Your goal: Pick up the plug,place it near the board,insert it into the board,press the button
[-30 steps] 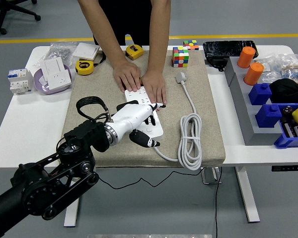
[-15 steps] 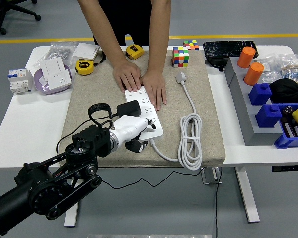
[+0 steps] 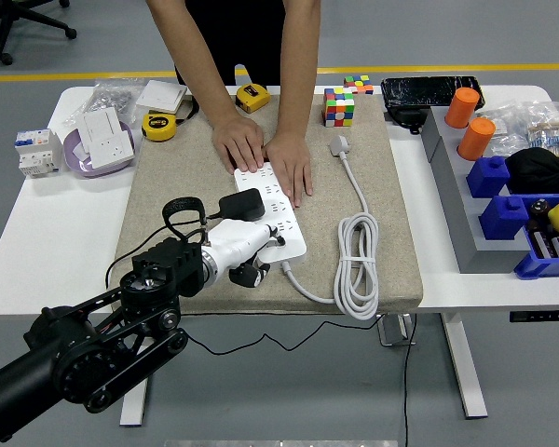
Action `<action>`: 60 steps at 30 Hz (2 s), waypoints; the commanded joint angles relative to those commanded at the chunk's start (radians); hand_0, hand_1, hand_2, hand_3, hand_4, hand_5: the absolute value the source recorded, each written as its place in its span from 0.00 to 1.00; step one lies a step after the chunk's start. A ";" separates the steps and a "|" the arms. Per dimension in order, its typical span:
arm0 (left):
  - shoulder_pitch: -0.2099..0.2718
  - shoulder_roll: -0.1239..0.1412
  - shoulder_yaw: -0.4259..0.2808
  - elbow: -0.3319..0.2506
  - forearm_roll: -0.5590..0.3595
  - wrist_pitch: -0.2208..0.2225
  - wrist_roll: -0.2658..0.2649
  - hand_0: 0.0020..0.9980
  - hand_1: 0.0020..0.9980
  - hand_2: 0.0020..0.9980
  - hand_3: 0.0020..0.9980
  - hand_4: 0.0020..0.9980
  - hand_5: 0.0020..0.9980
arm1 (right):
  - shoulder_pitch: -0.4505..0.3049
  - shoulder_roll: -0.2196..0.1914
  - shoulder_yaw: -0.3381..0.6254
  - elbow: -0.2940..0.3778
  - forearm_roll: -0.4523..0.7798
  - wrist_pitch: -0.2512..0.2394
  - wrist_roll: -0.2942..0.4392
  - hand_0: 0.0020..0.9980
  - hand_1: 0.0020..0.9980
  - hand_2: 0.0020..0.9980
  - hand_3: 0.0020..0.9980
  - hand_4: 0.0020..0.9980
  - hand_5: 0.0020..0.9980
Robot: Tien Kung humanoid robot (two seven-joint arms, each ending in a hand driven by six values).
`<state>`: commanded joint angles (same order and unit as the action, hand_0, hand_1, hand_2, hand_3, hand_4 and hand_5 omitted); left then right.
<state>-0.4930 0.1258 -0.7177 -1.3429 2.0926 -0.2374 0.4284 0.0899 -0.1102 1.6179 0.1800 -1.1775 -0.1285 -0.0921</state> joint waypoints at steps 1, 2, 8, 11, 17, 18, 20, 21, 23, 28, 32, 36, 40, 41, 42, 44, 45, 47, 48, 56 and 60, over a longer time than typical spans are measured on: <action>0.000 0.001 0.000 0.000 0.002 -0.001 0.001 0.09 0.03 0.15 0.77 0.51 0.02 | 0.000 0.000 0.000 0.000 0.000 0.000 0.000 0.77 0.77 0.77 0.83 1.00 1.00; -0.001 0.001 0.000 0.000 0.003 -0.003 0.002 0.09 0.03 0.15 0.77 0.51 0.02 | -0.001 0.000 -0.001 0.000 0.000 0.000 0.000 0.77 0.77 0.77 0.83 1.00 1.00; -0.003 0.003 0.004 0.003 0.006 -0.018 0.012 0.09 0.03 0.15 0.76 0.51 0.02 | -0.001 0.001 0.000 0.000 -0.001 0.000 0.000 0.77 0.77 0.77 0.83 1.00 1.00; -0.006 0.004 0.004 0.002 0.008 -0.021 0.013 0.09 0.03 0.15 0.76 0.51 0.02 | 0.001 -0.001 -0.002 0.000 0.001 0.000 0.000 0.77 0.77 0.77 0.83 1.00 1.00; -0.012 0.004 0.001 0.002 0.012 -0.022 0.013 0.09 0.03 0.15 0.74 0.50 0.02 | 0.004 0.001 -0.004 0.000 0.005 0.000 0.000 0.77 0.77 0.77 0.83 1.00 1.00; -0.013 0.004 0.002 0.003 0.012 -0.025 0.014 0.09 0.03 0.15 0.72 0.50 0.01 | 0.004 0.001 -0.005 0.000 0.005 0.000 0.000 0.77 0.77 0.77 0.83 1.00 1.00; -0.014 0.005 0.004 0.004 0.011 -0.029 0.017 0.09 0.03 0.15 0.72 0.50 0.01 | 0.005 0.001 -0.006 0.000 0.006 0.000 0.000 0.77 0.77 0.77 0.83 1.00 1.00; -0.015 0.005 0.006 0.005 0.010 -0.033 0.019 0.09 0.03 0.15 0.72 0.50 0.01 | 0.005 0.001 -0.005 0.000 0.006 0.000 0.000 0.77 0.77 0.77 0.83 1.00 1.00; -0.015 0.006 0.009 0.006 0.009 -0.037 0.022 0.09 0.03 0.15 0.72 0.50 0.01 | 0.005 0.001 -0.004 0.000 0.006 0.000 0.000 0.77 0.77 0.77 0.83 1.00 1.00; -0.016 0.004 0.003 0.003 0.016 -0.035 0.020 0.09 0.03 0.15 0.72 0.50 0.02 | 0.004 0.000 0.000 0.000 0.002 -0.002 0.000 0.77 0.77 0.77 0.83 1.00 1.00; -0.021 0.006 -0.003 -0.003 0.020 -0.034 0.019 0.09 0.03 0.15 0.71 0.50 0.01 | 0.006 0.000 -0.001 0.000 0.004 -0.002 0.000 0.77 0.77 0.77 0.83 1.00 1.00; -0.020 0.006 -0.023 -0.032 0.033 -0.037 0.020 0.09 0.03 0.15 0.70 0.49 0.00 | 0.007 0.000 -0.001 0.000 0.005 -0.002 0.000 0.77 0.77 0.77 0.83 1.00 1.00; -0.021 0.002 -0.071 -0.076 0.038 -0.053 0.014 0.09 0.03 0.15 0.70 0.49 0.00 | 0.006 0.002 0.003 0.000 0.002 -0.003 -0.001 0.77 0.77 0.77 0.83 1.00 1.00; -0.022 0.001 -0.086 -0.086 0.032 -0.056 0.010 0.09 0.03 0.15 0.70 0.49 0.00 | 0.006 0.002 0.002 0.000 0.003 -0.003 -0.001 0.77 0.77 0.77 0.83 1.00 1.00; -0.023 -0.002 -0.100 -0.095 0.021 -0.057 0.004 0.10 0.05 0.17 0.64 0.54 0.00 | 0.006 0.002 0.001 0.000 0.003 -0.003 -0.001 0.77 0.77 0.77 0.83 1.00 1.00; -0.028 -0.014 -0.138 -0.105 -0.021 -0.040 -0.025 0.10 0.05 0.17 0.64 0.54 0.00 | 0.006 0.003 -0.001 0.000 0.005 -0.003 0.000 0.77 0.77 0.77 0.83 1.00 1.00; -0.031 -0.020 -0.153 -0.104 -0.034 -0.025 -0.041 0.10 0.05 0.17 0.64 0.54 0.00 | 0.006 0.003 -0.002 0.000 0.006 -0.002 0.000 0.77 0.77 0.77 0.83 1.00 1.00; -0.040 -0.044 -0.193 -0.082 -0.067 0.033 -0.099 0.10 0.05 0.17 0.64 0.54 0.00 | 0.006 0.004 -0.005 0.000 0.007 -0.002 0.000 0.77 0.77 0.77 0.83 1.00 1.00; -0.044 -0.055 -0.205 -0.067 -0.095 0.065 -0.131 0.26 0.42 0.48 0.63 0.78 0.07 | 0.006 0.004 -0.005 0.000 0.007 -0.002 0.000 0.77 0.77 0.77 0.83 1.00 1.00; -0.068 -0.126 -0.263 0.162 -0.429 0.289 -0.422 0.55 0.70 0.62 0.65 0.93 0.08 | 0.005 0.008 -0.013 0.000 -0.002 0.000 -0.002 0.77 0.77 0.77 0.83 1.00 1.00; -0.074 -0.126 -0.289 0.271 -0.598 0.296 -0.462 0.82 0.88 0.85 0.83 1.00 0.15 | 0.005 0.007 -0.016 0.000 -0.003 0.001 -0.003 0.77 0.77 0.77 0.83 1.00 1.00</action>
<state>-0.5667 0.0000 -1.0071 -1.0720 1.4945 0.0590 -0.0335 0.0946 -0.1032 1.6024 0.1800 -1.1803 -0.1274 -0.0947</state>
